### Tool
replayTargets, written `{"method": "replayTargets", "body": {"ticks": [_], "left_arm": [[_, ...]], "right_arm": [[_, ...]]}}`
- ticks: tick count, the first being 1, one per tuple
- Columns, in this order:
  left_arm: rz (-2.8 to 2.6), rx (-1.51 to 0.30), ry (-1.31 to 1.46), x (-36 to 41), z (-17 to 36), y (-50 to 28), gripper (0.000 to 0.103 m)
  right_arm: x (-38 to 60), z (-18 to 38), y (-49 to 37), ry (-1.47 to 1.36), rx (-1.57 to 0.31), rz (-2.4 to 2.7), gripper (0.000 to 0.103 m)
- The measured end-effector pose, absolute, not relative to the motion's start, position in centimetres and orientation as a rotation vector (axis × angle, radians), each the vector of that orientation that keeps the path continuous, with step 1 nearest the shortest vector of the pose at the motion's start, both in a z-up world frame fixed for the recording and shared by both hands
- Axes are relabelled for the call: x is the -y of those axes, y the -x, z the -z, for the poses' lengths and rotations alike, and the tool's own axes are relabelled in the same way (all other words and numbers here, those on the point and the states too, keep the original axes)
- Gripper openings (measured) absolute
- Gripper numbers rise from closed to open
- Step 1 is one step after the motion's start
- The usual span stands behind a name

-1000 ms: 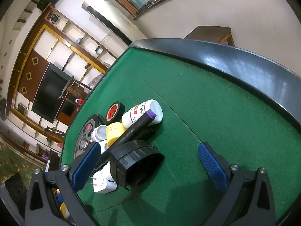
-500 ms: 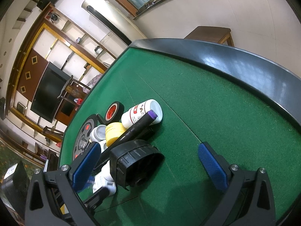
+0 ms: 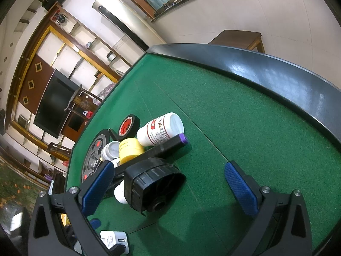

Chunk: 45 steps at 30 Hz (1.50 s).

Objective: Organize rigid objects
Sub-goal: 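Close left tool on the white plug charger and lift it, then close right tool on the black round plastic part and lift it, then carry charger with left tool while right tool carries black part into the white tray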

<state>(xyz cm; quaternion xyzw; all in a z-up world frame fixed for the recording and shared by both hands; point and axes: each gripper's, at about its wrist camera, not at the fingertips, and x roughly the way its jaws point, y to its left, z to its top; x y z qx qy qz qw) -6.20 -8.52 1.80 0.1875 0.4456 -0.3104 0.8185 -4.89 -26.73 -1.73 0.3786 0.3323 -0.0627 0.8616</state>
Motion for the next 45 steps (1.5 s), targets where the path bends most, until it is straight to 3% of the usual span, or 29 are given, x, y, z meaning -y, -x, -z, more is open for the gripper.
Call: {"method": "replayTargets", "body": {"ticks": [11,21,26,28,33,45], "left_arm": [[0.593,-0.884,-0.13,1.9,-4.3,10.1,0.06],[0.578,-0.858,-0.005,-3.1,-5.7,12.7,0.06],[0.573,-0.838,0.003,-4.6,-6.0,13.7,0.06],[0.566,-0.828,0.0,-5.2,-6.3,14.0,0.06],[0.558,-0.816,0.031,-6.7,-6.6,14.4,0.06],[0.55,-0.779,0.083,-8.7,-8.7,14.7,0.06]], "right_arm": [[26.6,1.8,4.5,-0.77,-0.714,0.133,0.103],[25.3,0.8,5.1,-0.618,-0.878,0.139,0.103],[23.2,0.1,3.4,-0.539,-0.908,0.185,0.095],[22.9,0.5,2.7,-0.533,-0.936,0.19,0.066],[23.2,0.4,4.4,-0.602,-0.915,0.098,0.036],[23.6,-2.8,8.7,-0.627,-0.852,-0.031,0.036]]}}
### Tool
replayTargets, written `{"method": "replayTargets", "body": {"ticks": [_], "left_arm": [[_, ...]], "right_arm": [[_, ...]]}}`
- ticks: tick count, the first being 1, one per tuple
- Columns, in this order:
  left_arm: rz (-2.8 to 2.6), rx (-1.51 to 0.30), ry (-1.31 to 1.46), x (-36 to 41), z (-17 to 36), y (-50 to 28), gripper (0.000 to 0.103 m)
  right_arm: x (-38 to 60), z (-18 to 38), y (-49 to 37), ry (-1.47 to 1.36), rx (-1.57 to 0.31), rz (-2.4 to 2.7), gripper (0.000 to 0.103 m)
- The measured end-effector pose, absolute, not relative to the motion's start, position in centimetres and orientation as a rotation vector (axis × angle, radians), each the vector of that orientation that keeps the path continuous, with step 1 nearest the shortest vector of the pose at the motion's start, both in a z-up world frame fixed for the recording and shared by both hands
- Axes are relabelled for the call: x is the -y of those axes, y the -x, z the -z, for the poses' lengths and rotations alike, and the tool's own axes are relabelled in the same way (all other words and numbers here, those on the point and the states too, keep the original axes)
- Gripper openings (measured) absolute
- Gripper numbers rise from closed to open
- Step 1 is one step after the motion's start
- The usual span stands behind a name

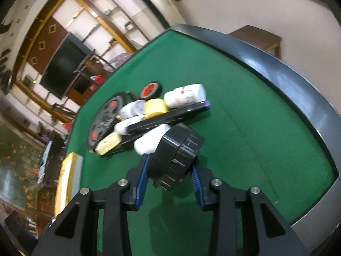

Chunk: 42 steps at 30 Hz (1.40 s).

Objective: Organize rigid objects
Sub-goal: 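Carry charger with left tool while right tool carries black part into the white tray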

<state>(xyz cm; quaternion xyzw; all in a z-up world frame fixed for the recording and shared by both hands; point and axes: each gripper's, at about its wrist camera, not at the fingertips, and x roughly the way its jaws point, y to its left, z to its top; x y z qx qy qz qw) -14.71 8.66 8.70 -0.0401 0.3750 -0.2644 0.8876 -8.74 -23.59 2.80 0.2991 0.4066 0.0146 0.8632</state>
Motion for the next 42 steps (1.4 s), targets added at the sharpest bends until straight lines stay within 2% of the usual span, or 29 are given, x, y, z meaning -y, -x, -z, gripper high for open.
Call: {"method": "replayTargets", "body": {"ticks": [6,12,19,24,27,35,37,39,42], "left_arm": [[0.514,-0.774,0.132,-12.3,-10.9,13.1,0.06],[0.358,-0.793,0.218,-18.8,-12.3,6.7,0.06],[0.306,-0.967,0.499,-24.6,-6.4,-2.0,0.06],[0.282,-0.985,0.607,-26.3,-3.8,-3.4,0.06],[0.275,-0.949,0.664,-28.1,-3.6,-3.3,0.06],[0.231,-0.991,0.811,-29.0,-1.2,-6.4,0.06],[0.237,-1.02,0.855,-29.1,0.0,-7.0,0.063],[0.254,-1.005,0.892,-29.2,0.2,-7.2,0.073],[0.263,-0.997,0.914,-29.4,-0.3,-7.2,0.081]], "right_arm": [[19.8,-5.0,8.5,-0.596,-0.86,-0.169,0.036],[10.6,-8.2,5.0,-0.511,-0.88,-0.401,0.036],[-3.9,-8.6,0.0,-0.337,-0.966,-0.587,0.036],[-12.6,-7.2,-3.1,-0.128,-0.986,-0.57,0.036],[-13.3,-6.2,-4.9,-0.208,-1.028,-0.587,0.036],[-15.8,-4.8,-7.8,-0.08,-1.022,-0.488,0.036],[-16.1,-4.3,-8.3,-0.075,-1.044,-0.484,0.036],[-16.4,-3.6,-8.7,-0.069,-1.066,-0.474,0.04],[-15.8,-3.4,-9.0,-0.103,-1.075,-0.486,0.043]]}}
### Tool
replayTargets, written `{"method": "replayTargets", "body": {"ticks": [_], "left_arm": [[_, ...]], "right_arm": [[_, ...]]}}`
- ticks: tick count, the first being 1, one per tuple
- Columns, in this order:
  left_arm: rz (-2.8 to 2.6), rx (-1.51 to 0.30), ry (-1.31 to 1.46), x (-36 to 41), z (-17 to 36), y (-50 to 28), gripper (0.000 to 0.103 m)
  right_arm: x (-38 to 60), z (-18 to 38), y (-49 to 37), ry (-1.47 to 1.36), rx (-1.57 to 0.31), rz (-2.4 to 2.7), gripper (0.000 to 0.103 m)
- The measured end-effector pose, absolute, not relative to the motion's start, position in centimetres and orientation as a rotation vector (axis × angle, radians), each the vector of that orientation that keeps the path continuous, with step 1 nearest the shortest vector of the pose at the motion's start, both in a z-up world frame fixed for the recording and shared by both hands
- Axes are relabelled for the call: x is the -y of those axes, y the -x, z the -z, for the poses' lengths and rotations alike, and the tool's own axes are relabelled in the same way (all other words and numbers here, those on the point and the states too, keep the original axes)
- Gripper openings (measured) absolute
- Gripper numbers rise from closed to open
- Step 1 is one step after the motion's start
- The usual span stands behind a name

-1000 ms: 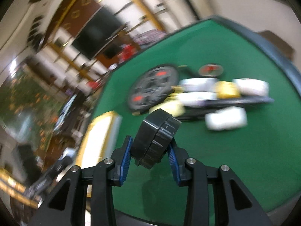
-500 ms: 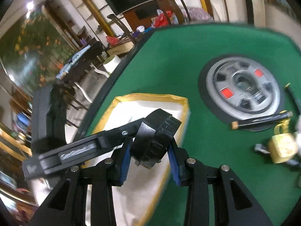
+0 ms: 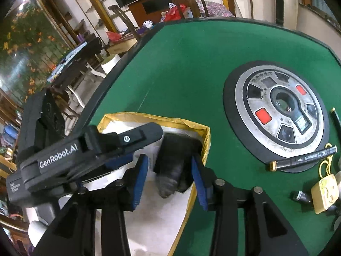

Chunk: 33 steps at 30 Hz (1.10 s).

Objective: Organize rigid objects
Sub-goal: 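Carry charger with left tool while right tool carries black part into the white tray, then open both tools over the tray and swing them back toward the pile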

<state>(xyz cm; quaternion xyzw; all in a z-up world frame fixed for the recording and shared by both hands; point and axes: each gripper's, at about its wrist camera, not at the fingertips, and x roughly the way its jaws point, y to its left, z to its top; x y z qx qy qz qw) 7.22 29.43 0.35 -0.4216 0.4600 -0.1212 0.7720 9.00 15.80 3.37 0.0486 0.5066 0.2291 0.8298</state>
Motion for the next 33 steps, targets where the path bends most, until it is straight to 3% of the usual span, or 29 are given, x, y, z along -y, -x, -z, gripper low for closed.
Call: {"method": "replayTargets", "body": {"ticks": [3,12,17,20,26,33], "left_arm": [[0.246,-0.966,0.95,-29.8,-0.9,-6.3,0.081],[0.245,-0.995,1.006,-29.3,-1.5,-1.2,0.081],[0.408,-0.823,0.903,-27.9,-11.6,3.8,0.081],[0.488,-0.749,0.887,-26.9,-17.5,6.6,0.081],[0.528,-0.644,0.744,-26.1,-28.0,10.7,0.081],[0.242,-0.515,0.543,-32.2,-40.9,13.0,0.081]], "right_arm": [[-14.5,-4.7,-8.6,-0.14,-1.045,-0.488,0.054],[-3.8,-15.3,0.1,-0.186,-0.752,-0.423,0.056],[3.6,-23.8,4.2,-0.17,-0.608,-0.377,0.062],[7.5,-28.7,6.5,-0.159,-0.525,-0.349,0.076],[12.8,-36.4,8.2,-0.047,-0.479,-0.191,0.077],[16.5,-46.8,9.2,0.15,-0.401,0.045,0.077]]}}
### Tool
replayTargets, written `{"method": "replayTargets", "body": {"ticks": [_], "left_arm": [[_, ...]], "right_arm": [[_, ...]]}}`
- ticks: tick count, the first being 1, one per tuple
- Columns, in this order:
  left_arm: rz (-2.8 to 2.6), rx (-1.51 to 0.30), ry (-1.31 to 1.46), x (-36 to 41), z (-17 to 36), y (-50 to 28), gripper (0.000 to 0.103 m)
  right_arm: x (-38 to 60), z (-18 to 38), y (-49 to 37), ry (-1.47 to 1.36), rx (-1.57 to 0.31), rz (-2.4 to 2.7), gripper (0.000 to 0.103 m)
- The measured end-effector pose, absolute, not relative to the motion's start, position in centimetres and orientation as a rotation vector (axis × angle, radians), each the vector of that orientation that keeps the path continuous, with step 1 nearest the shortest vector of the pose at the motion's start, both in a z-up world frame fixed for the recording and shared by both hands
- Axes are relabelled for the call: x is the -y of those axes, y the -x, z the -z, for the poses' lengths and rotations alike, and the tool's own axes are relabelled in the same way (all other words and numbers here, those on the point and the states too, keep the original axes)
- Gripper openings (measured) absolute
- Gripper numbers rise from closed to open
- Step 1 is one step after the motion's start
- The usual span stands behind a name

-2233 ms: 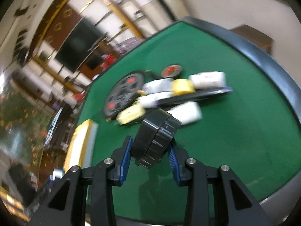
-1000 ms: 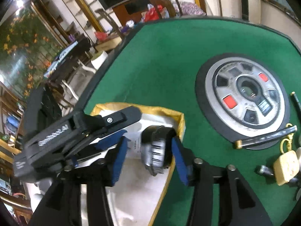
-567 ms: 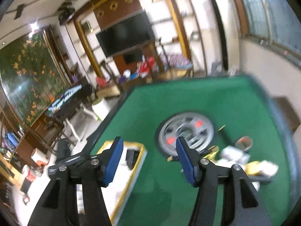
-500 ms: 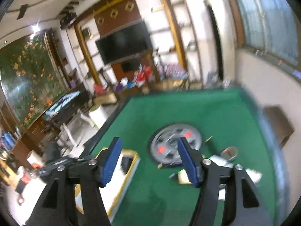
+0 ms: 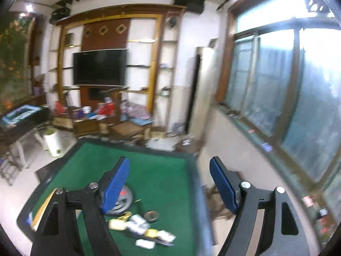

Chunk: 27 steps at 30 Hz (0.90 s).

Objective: Organize rigid objects
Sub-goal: 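Open both tools over the tray and swing them back toward the pile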

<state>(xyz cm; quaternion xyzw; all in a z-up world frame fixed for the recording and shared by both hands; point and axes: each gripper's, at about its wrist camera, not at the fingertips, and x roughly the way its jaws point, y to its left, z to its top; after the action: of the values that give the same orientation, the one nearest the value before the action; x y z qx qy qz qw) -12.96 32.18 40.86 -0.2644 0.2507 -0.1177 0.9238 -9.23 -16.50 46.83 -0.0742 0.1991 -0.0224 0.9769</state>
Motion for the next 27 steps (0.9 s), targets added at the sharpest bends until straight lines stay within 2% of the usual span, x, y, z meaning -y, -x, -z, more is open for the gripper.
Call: {"method": "replayTargets", "body": {"ticks": [6,10,13,14,16,18,21,24,27], "left_arm": [[-0.138,-0.331,0.347,-38.8,-51.7,16.7,0.081],[-0.466,-0.24,0.181,-42.4,-57.6,17.9,0.081],[-0.795,-0.141,-0.012,-43.6,-59.2,18.7,0.082],[-0.869,-0.127,-0.075,-43.4,-59.0,18.6,0.085],[-0.861,-0.133,-0.125,-43.4,-56.7,17.8,0.088],[-0.674,-0.195,-0.063,-43.1,-53.1,16.9,0.089],[-0.409,-0.259,0.03,-40.9,-46.5,16.0,0.089],[-0.165,-0.306,0.049,-35.9,-39.9,16.3,0.089],[0.052,-0.385,0.06,-29.7,-34.7,15.6,0.089]], "right_arm": [[21.3,-56.2,10.5,0.183,-0.298,0.28,0.078],[22.7,-59.6,10.0,0.311,-0.314,0.502,0.078],[23.8,-61.8,10.1,0.416,-0.299,0.68,0.078],[24.4,-62.7,10.4,0.424,-0.282,0.733,0.078],[25.3,-63.1,11.5,0.429,-0.245,0.819,0.085],[25.9,-61.6,12.0,0.372,-0.23,0.792,0.092],[25.9,-55.9,10.9,0.353,-0.314,0.625,0.092],[24.0,-45.9,9.2,0.351,-0.433,0.432,0.092],[22.9,-34.7,8.7,0.207,-0.573,0.175,0.092]]}}
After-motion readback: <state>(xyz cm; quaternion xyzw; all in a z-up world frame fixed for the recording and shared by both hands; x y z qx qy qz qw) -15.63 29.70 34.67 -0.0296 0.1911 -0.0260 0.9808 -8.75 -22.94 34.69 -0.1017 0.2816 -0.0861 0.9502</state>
